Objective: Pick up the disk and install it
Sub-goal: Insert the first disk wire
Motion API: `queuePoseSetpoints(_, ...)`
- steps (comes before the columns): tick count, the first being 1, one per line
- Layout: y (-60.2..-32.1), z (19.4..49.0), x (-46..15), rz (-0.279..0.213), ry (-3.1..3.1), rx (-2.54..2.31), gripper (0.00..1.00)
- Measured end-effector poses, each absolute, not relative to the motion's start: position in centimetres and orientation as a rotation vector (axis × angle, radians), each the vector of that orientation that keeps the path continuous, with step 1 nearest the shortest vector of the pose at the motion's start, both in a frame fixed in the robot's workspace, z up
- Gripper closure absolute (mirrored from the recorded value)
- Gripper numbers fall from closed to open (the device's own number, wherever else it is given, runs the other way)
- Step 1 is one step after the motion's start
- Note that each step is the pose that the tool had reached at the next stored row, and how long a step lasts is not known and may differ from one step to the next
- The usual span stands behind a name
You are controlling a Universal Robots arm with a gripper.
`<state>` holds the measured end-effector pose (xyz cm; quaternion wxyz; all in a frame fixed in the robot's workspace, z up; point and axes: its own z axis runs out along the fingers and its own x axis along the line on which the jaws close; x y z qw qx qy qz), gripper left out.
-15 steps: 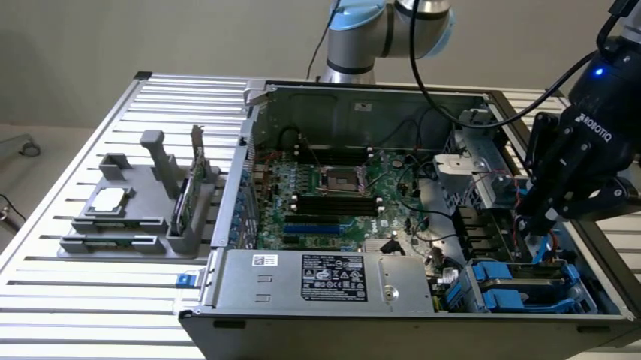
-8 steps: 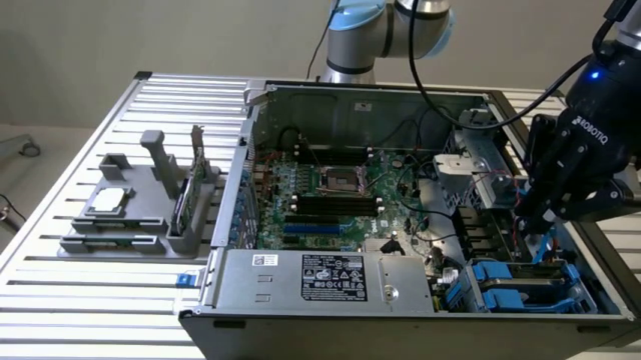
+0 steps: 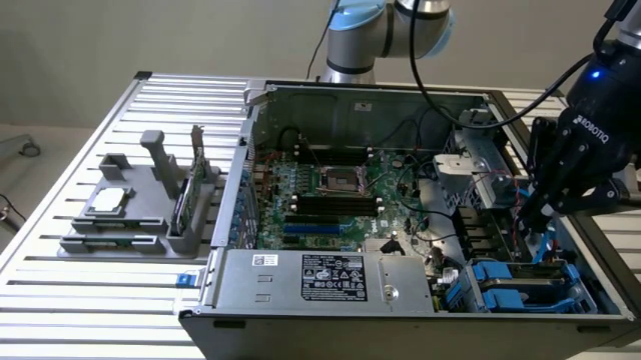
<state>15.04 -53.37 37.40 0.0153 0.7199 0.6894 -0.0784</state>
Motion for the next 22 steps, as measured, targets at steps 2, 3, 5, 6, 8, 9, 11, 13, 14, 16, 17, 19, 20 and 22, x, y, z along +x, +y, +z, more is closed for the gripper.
queuePoseSetpoints(2, -53.4, 37.4, 15.1, -0.245, 2.145, 2.239, 0.84)
queuePoseSetpoints(3, -53.3, 37.4, 15.1, -0.245, 2.145, 2.239, 0.84)
queuePoseSetpoints(5, -53.3, 37.4, 15.1, -0.247, 2.144, 2.238, 0.84)
queuePoseSetpoints(6, -53.3, 37.3, 15.1, -0.248, 2.143, 2.237, 0.84)
queuePoseSetpoints(8, -53.4, 37.3, 15.1, -0.249, 2.143, 2.237, 0.84)
queuePoseSetpoints(9, -53.4, 37.2, 15.1, -0.25, 2.142, 2.236, 0.84)
queuePoseSetpoints(11, -53.5, 37.1, 15.1, -0.252, 2.142, 2.236, 0.84)
queuePoseSetpoints(13, -53.7, 36.9, 15.1, -0.255, 2.141, 2.236, 0.84)
queuePoseSetpoints(14, -53.8, 36.8, 15.1, -0.257, 2.141, 2.235, 0.84)
queuePoseSetpoints(16, -54.2, 36.7, 15.1, -0.262, 2.142, 2.236, 0.84)
queuePoseSetpoints(17, -54.4, 36.6, 15.1, -0.265, 2.143, 2.236, 0.84)
queuePoseSetpoints(19, -54.8, 36.5, 15.1, -0.275, 2.147, 2.239, 0.84)
queuePoseSetpoints(20, -55.0, 36.4, 15.1, -0.279, 2.149, 2.24, 0.84)
queuePoseSetpoints(22, -55.2, 36.3, 15.0, -0.287, 2.153, 2.241, 0.84)
